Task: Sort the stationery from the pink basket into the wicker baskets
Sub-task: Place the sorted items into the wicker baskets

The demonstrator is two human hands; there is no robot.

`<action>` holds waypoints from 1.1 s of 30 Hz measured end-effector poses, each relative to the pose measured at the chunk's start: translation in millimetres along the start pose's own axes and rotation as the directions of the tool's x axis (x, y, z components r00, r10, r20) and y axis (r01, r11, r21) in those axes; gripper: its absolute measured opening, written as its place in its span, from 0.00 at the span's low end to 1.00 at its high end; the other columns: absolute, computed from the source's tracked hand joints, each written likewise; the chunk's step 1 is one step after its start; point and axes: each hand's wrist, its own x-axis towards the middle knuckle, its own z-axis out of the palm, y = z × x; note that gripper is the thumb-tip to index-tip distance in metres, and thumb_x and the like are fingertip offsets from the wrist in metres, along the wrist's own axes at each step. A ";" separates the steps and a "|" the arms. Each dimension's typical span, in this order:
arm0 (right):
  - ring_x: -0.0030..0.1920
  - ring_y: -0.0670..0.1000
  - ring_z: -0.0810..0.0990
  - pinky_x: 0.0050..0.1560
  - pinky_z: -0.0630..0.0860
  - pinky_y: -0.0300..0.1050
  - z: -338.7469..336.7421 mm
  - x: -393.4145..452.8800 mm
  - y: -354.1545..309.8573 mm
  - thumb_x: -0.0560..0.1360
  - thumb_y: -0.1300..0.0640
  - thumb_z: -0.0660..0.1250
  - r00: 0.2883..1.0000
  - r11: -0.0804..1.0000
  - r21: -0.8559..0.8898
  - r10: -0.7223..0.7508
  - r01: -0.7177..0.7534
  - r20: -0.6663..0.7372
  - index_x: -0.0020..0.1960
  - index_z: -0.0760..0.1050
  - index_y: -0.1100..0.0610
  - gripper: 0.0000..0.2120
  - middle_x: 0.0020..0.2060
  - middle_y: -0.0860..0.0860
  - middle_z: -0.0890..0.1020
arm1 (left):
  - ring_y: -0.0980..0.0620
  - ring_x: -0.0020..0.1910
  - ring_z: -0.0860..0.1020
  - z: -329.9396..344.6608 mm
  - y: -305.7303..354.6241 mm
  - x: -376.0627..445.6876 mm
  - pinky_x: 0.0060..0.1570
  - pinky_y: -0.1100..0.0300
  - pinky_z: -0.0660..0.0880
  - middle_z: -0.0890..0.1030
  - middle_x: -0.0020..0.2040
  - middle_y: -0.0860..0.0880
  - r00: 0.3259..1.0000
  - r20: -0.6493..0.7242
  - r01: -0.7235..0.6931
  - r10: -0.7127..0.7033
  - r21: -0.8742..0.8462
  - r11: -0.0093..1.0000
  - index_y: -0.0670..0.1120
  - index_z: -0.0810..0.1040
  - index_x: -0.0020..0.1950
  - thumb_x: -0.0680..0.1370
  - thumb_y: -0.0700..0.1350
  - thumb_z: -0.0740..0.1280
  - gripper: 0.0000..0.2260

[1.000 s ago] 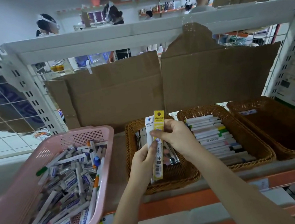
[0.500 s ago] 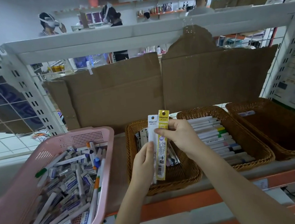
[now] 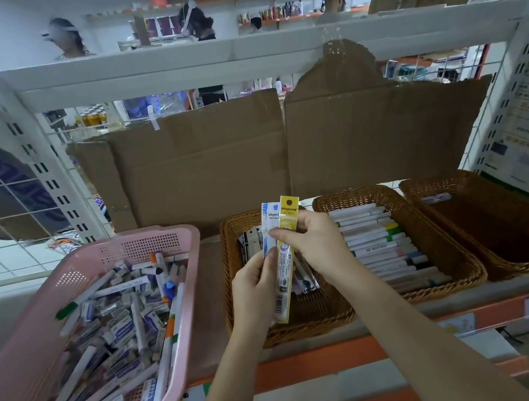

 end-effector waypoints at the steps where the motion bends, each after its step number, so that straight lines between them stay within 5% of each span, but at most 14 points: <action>1: 0.40 0.41 0.83 0.45 0.79 0.42 -1.2 1.2 0.6 0.73 0.54 0.72 1.000 1.000 -0.005 0.004 -0.004 -0.002 0.41 0.80 0.44 0.04 0.39 0.43 0.85 | 0.41 0.35 0.79 0.0 0.7 -0.6 0.34 0.49 0.75 0.82 0.34 0.45 1.000 0.001 -0.005 0.005 -0.001 1.000 0.48 0.79 0.41 0.78 0.55 0.60 0.14; 5: 0.38 0.38 0.82 0.38 0.76 0.34 -8.0 5.2 2.8 0.74 0.55 0.71 1.000 0.999 0.048 0.013 -0.013 -0.004 0.40 0.80 0.44 0.06 0.37 0.40 0.84 | 0.37 0.34 0.76 -0.1 -0.4 -0.6 0.32 0.45 0.73 0.79 0.38 0.36 1.000 -0.015 0.006 -0.006 -0.039 0.999 0.41 0.78 0.44 0.75 0.60 0.59 0.22; 8: 0.31 0.36 0.78 0.30 0.70 0.29 -16.4 9.0 4.9 0.75 0.56 0.70 1.000 0.999 0.043 0.022 -0.021 -0.023 0.40 0.80 0.47 0.06 0.32 0.40 0.83 | 0.49 0.38 0.79 -2.0 1.9 -1.8 0.37 0.52 0.75 0.82 0.39 0.43 0.998 -0.052 -0.029 0.026 -0.060 0.998 0.52 0.82 0.45 0.76 0.58 0.58 0.15; 13: 0.35 0.41 0.80 0.34 0.74 0.33 -31.6 17.1 12.7 0.76 0.57 0.68 0.995 0.994 0.038 0.103 -0.102 -0.007 0.42 0.78 0.51 0.05 0.39 0.48 0.83 | 0.50 0.35 0.79 -3.8 0.4 -4.1 0.36 0.57 0.77 0.80 0.34 0.49 0.989 -0.130 -0.081 0.071 -0.072 0.994 0.50 0.79 0.47 0.77 0.57 0.56 0.15; 17: 0.47 0.52 0.80 0.48 0.74 0.47 -38.6 29.6 20.0 0.77 0.55 0.66 0.990 0.984 -0.117 0.139 -0.135 0.030 0.47 0.78 0.55 0.04 0.46 0.53 0.82 | 0.58 0.28 0.74 -4.2 -0.3 -6.8 0.29 0.66 0.71 0.76 0.30 0.53 0.989 -0.129 -0.089 0.076 -0.099 0.991 0.49 0.77 0.46 0.78 0.56 0.55 0.15; 24: 0.33 0.49 0.69 0.33 0.63 0.43 -18.7 75.3 38.6 0.79 0.54 0.64 0.937 0.882 -0.401 0.323 -0.247 0.135 0.35 0.65 0.54 0.15 0.32 0.51 0.70 | 0.57 0.27 0.68 -4.4 -5.6 -9.6 0.26 0.65 0.66 0.71 0.28 0.53 0.993 -0.106 -0.071 0.060 -0.102 0.992 0.52 0.76 0.42 0.78 0.57 0.54 0.14; 27: 0.45 0.55 0.78 0.40 0.69 0.43 -3.3 93.1 48.1 0.78 0.54 0.65 0.933 0.866 -0.441 0.328 -0.235 0.146 0.47 0.77 0.62 0.11 0.44 0.58 0.80 | 0.55 0.26 0.65 -4.0 -7.1 -6.6 0.26 0.63 0.64 0.69 0.27 0.52 0.990 -0.120 -0.082 0.070 -0.101 0.991 0.51 0.74 0.41 0.80 0.56 0.53 0.16; 30: 0.59 0.58 0.75 0.55 0.73 0.46 10.0 105.2 59.0 0.77 0.53 0.67 0.940 0.783 -0.598 0.312 -0.171 0.139 0.59 0.75 0.65 0.18 0.58 0.60 0.77 | 0.55 0.26 0.65 -6.2 -6.2 -4.0 0.27 0.63 0.64 0.68 0.27 0.52 0.990 -0.109 -0.101 0.091 -0.091 0.991 0.53 0.73 0.39 0.81 0.54 0.53 0.15; 33: 0.60 0.59 0.75 0.51 0.71 0.43 20.9 109.0 65.6 0.77 0.53 0.67 0.930 0.671 -0.720 0.352 -0.176 0.101 0.60 0.73 0.65 0.18 0.59 0.60 0.77 | 0.55 0.27 0.66 -9.4 -6.8 -3.7 0.28 0.63 0.65 0.68 0.28 0.52 0.990 -0.101 -0.105 0.099 -0.062 0.993 0.55 0.73 0.39 0.80 0.53 0.53 0.14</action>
